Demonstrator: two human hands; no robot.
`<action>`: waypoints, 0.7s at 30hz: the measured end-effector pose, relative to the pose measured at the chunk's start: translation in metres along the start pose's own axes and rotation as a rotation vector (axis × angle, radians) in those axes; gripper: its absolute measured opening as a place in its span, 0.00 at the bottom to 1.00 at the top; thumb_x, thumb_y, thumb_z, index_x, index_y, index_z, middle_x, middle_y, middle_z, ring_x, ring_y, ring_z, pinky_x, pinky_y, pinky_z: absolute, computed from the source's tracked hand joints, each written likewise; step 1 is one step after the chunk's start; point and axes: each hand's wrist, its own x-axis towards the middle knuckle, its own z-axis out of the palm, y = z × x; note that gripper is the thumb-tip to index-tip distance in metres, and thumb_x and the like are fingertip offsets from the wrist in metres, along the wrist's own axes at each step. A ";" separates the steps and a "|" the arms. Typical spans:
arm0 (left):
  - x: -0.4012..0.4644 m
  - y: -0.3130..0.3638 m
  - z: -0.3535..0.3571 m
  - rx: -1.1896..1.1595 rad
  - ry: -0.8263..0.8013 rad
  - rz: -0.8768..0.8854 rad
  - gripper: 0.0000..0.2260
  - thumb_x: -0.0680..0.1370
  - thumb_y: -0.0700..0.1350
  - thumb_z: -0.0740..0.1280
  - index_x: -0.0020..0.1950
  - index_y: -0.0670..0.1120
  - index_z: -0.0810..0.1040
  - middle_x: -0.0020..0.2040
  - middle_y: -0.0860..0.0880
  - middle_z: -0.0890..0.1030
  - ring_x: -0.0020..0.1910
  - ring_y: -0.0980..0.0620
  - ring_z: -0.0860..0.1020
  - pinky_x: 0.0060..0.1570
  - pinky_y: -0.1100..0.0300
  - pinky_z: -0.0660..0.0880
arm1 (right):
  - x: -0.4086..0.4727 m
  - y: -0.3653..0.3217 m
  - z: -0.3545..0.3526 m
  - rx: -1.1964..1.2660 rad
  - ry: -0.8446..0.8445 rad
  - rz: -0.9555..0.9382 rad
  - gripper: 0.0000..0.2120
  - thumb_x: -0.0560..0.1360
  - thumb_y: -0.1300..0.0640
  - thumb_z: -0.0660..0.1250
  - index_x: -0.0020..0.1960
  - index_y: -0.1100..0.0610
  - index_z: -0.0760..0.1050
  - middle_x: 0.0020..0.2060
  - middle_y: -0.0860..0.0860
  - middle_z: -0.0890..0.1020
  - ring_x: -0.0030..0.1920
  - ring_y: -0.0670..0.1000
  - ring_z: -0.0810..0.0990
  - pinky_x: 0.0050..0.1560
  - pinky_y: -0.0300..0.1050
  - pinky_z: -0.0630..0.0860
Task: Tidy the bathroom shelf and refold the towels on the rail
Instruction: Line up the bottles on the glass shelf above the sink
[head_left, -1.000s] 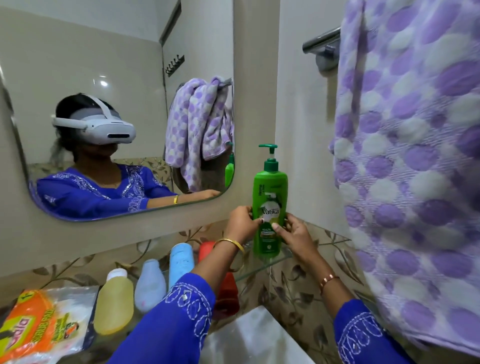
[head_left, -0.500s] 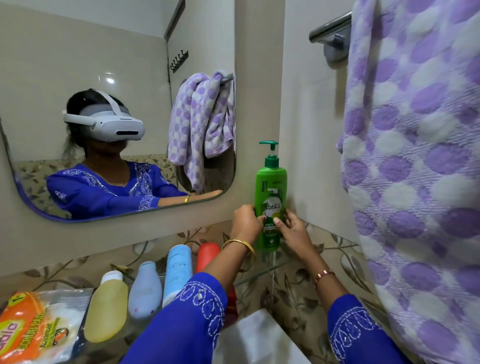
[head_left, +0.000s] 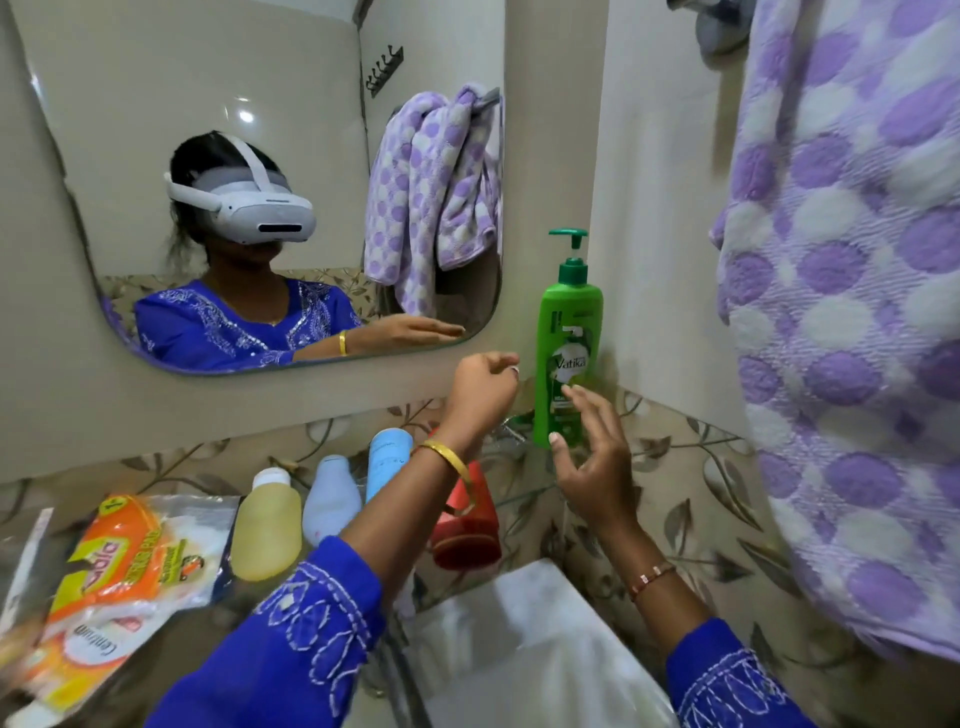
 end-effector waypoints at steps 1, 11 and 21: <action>-0.005 0.000 -0.007 -0.030 -0.007 0.004 0.13 0.77 0.35 0.59 0.60 0.38 0.76 0.48 0.44 0.79 0.48 0.49 0.76 0.44 0.63 0.71 | -0.007 -0.004 0.003 -0.002 -0.055 -0.032 0.23 0.69 0.63 0.61 0.64 0.61 0.72 0.61 0.58 0.75 0.63 0.50 0.70 0.66 0.39 0.66; -0.048 -0.018 -0.052 -0.130 0.024 -0.044 0.12 0.78 0.34 0.58 0.57 0.36 0.77 0.50 0.41 0.79 0.50 0.53 0.75 0.49 0.65 0.72 | -0.051 -0.026 0.027 -0.028 -0.492 -0.232 0.33 0.63 0.57 0.72 0.66 0.59 0.69 0.65 0.60 0.72 0.66 0.59 0.70 0.67 0.51 0.66; -0.050 -0.026 -0.051 -0.102 -0.083 -0.089 0.13 0.78 0.32 0.55 0.57 0.36 0.77 0.50 0.44 0.78 0.48 0.52 0.76 0.41 0.70 0.73 | -0.030 -0.038 0.018 0.199 -0.340 -0.034 0.24 0.64 0.63 0.74 0.59 0.54 0.74 0.53 0.49 0.79 0.53 0.44 0.77 0.54 0.34 0.71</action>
